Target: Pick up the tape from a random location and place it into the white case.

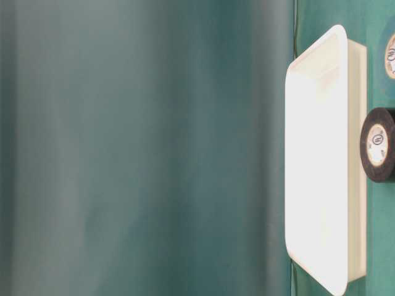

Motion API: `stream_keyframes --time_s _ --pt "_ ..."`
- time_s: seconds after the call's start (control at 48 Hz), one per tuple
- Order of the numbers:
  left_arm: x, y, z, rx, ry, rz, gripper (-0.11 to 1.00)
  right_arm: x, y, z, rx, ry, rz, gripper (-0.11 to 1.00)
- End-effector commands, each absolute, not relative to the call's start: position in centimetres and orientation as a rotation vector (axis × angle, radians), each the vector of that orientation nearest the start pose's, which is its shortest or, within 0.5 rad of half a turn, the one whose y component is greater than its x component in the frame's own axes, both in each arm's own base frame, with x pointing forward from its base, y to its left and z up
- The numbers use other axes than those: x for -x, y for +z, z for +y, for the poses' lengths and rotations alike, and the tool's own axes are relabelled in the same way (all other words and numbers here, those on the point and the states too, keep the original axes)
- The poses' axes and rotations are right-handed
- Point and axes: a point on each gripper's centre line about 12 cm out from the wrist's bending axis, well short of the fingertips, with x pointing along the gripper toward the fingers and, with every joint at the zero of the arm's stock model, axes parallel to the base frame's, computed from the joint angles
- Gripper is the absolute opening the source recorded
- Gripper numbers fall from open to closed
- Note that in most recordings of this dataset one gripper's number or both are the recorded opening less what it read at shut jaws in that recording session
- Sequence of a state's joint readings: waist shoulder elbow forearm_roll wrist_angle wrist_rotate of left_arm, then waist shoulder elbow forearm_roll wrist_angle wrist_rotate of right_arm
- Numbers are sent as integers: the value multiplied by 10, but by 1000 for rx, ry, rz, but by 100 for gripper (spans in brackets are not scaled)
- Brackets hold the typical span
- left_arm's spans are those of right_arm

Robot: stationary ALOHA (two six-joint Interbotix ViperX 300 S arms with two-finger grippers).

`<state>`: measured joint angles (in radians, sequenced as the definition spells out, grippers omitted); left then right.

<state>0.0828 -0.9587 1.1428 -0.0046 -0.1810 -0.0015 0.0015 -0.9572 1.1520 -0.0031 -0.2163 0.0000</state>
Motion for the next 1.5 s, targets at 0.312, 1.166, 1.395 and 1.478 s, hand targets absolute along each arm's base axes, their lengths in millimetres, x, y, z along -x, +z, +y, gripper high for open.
stream_keyframes --time_s 0.312,1.166,1.395,1.478 --pt "-206 297 18 7 87 -13 99 -206 302 0 1 2 -35 0" --pt "-340 305 28 -17 83 44 99 -208 302 0 3 2 -31 0" --pt "-364 313 30 -34 83 32 99 -209 301 0 3 2 -26 0" --pt "-369 314 30 -42 83 31 99 -209 301 0 3 2 -28 0"
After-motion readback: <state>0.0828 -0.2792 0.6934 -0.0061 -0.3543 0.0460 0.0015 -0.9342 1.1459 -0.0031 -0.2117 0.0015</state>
